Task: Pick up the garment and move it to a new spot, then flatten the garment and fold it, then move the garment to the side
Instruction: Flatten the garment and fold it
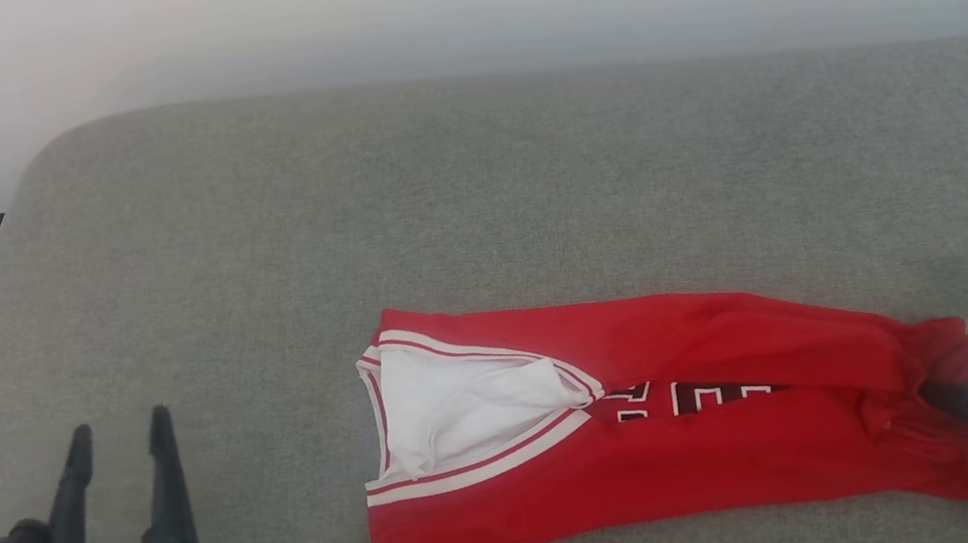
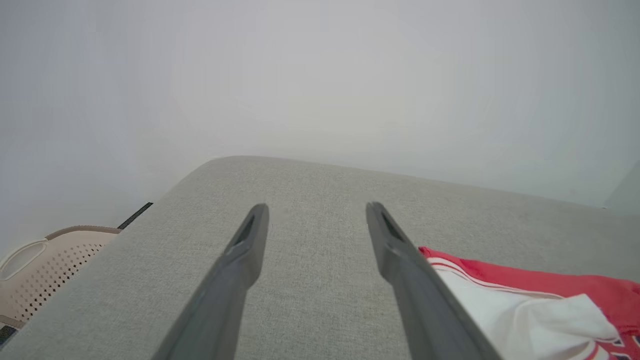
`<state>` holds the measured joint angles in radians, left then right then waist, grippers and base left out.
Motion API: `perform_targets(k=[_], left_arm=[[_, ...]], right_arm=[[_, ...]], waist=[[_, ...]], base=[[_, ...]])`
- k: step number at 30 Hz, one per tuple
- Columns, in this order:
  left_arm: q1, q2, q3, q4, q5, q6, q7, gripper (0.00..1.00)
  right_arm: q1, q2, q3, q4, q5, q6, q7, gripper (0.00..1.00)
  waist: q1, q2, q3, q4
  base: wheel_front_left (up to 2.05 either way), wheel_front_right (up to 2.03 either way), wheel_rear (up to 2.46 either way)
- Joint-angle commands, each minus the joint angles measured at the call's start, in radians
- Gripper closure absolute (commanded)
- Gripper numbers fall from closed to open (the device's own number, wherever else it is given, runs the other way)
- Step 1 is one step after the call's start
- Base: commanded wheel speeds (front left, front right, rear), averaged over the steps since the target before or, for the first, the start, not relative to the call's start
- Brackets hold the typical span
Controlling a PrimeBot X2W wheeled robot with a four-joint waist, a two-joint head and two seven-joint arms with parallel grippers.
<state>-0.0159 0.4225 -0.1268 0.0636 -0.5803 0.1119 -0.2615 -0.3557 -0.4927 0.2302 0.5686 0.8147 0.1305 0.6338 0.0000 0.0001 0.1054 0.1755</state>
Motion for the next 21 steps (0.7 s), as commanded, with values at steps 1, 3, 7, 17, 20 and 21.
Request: perform_targets(k=[1,3,7,17,20,21], left_arm=[[0.008,-0.006,0.010,-0.003,0.018,-0.009,-0.004,0.00],[0.014,-0.043,0.059,-0.012,0.064,-0.050,-0.004,0.00],[0.028,-0.121,0.153,0.001,0.121,-0.117,-0.004,0.00],[0.030,-0.225,0.286,0.025,0.223,-0.219,-0.004,0.00],[0.024,-0.239,0.306,0.022,0.245,-0.231,-0.004,0.00],[0.021,-0.243,0.310,0.022,0.250,-0.232,-0.004,0.00]], right_arm=[[0.008,0.026,0.019,0.015,0.008,0.000,0.005,0.00],[0.002,0.032,0.044,0.026,0.020,0.000,0.005,1.00],[-0.012,0.024,0.072,0.041,0.048,0.002,-0.015,1.00],[-0.054,-0.047,0.091,0.023,0.103,-0.001,-0.085,1.00],[-0.060,-0.081,0.088,0.029,0.100,-0.001,-0.105,1.00],[-0.062,-0.092,0.084,0.034,0.099,-0.001,-0.112,1.00]], waist=[[0.0000,-0.0001,0.003,0.003],[0.0000,-0.0001,0.007,0.006],[0.0000,-0.0001,0.015,0.013],[0.0000,-0.0001,0.019,0.004],[0.0000,-0.0001,0.021,-0.005],[0.0000,-0.0001,0.023,-0.009]], base=[[0.00,0.00,0.00],[0.00,0.00,0.00],[0.00,0.00,0.00],[0.00,0.00,0.00],[0.00,0.00,0.00],[0.00,0.00,0.00]])
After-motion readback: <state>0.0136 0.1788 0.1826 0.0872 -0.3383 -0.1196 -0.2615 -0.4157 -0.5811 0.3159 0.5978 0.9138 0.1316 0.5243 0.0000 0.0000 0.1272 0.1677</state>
